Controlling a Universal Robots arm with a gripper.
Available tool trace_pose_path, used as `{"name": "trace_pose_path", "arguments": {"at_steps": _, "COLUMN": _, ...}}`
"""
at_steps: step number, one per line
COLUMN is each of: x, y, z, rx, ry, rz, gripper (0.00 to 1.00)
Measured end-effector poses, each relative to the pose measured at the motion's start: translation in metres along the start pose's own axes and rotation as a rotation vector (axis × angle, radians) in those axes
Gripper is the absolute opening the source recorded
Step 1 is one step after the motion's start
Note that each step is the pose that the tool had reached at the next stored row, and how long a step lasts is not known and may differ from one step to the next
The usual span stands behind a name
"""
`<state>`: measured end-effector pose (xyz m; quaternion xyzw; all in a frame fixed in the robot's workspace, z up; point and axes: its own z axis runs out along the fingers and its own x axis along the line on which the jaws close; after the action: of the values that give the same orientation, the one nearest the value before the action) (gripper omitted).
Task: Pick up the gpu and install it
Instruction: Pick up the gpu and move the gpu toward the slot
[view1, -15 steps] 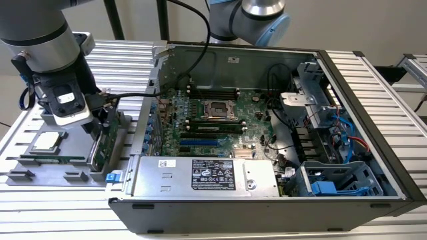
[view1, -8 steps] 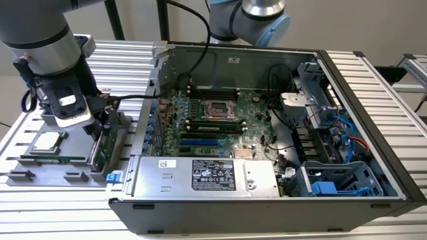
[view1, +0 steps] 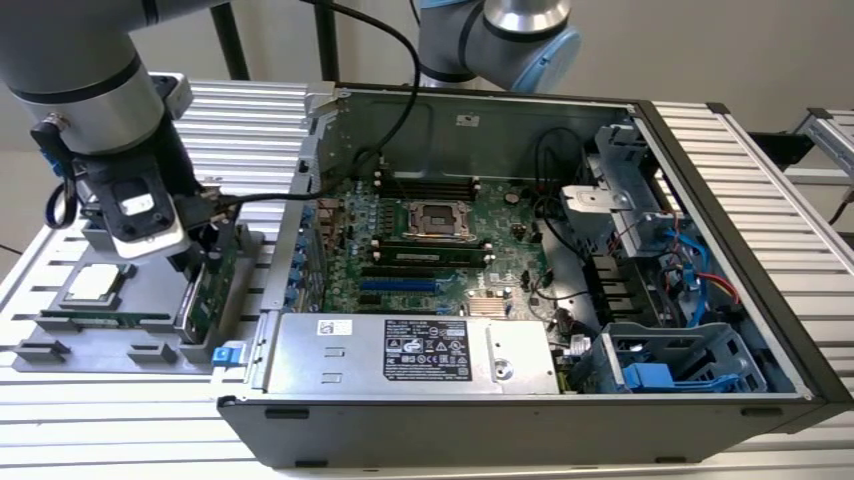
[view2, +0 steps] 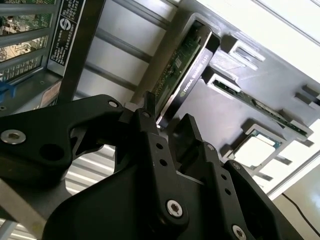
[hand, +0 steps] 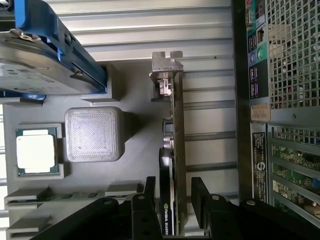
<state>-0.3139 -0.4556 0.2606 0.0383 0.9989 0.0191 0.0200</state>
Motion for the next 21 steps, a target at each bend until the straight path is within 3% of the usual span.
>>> {"name": "trace_pose_path", "arguments": {"at_steps": 21, "x": 0.0023, "y": -0.0006, "z": 0.0107, "rx": 0.0000, "ry": -0.0001, "rz": 0.000, "gripper": 1.00}}
